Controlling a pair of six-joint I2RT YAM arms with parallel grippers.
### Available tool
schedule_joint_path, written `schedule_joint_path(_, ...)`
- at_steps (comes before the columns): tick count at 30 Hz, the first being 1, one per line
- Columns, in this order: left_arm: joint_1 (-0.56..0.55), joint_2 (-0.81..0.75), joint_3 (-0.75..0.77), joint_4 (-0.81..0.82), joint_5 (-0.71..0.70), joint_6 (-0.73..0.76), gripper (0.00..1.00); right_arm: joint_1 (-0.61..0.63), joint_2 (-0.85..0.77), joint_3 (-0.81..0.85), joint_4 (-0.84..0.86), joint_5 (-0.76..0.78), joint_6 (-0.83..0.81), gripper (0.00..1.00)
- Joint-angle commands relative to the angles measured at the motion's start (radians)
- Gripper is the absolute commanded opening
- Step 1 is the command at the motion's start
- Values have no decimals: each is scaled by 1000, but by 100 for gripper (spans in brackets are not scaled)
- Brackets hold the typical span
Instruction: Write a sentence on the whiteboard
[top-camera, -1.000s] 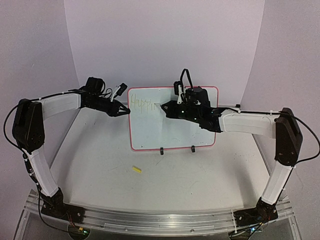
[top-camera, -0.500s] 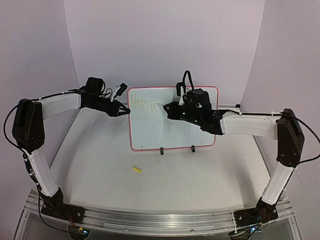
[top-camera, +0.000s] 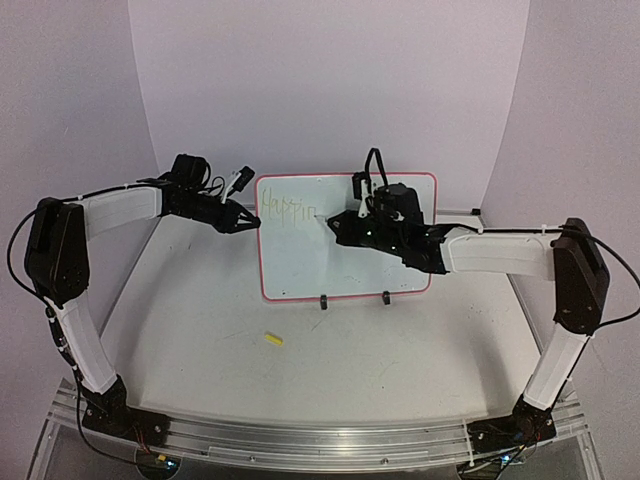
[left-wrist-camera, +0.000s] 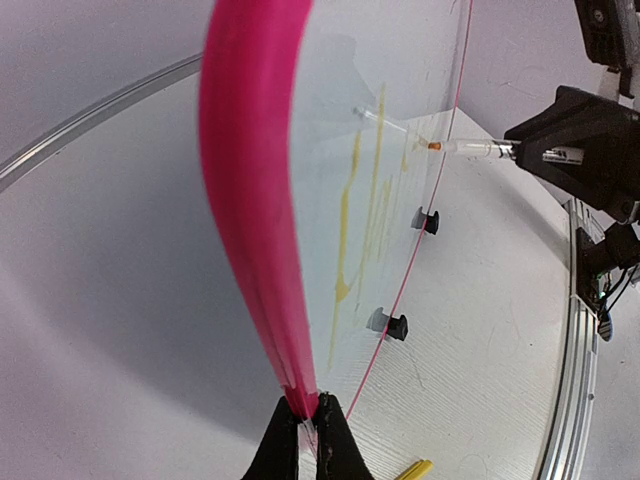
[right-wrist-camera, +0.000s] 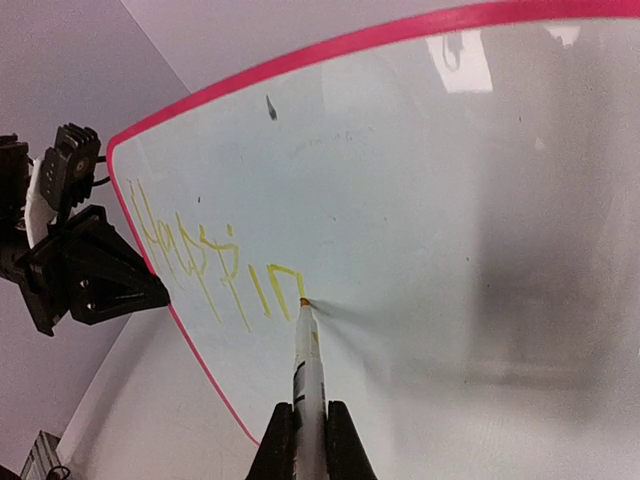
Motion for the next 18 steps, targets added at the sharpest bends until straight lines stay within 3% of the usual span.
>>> schedule_joint_path(1,-12,-55,-3,10,-7,27,0,-14,-7,-36,-19,8,19,0)
schedule_joint_path(18,-21,-60,-22,10,-33,52,0,-15,-109,-90,95,-67,-5,0)
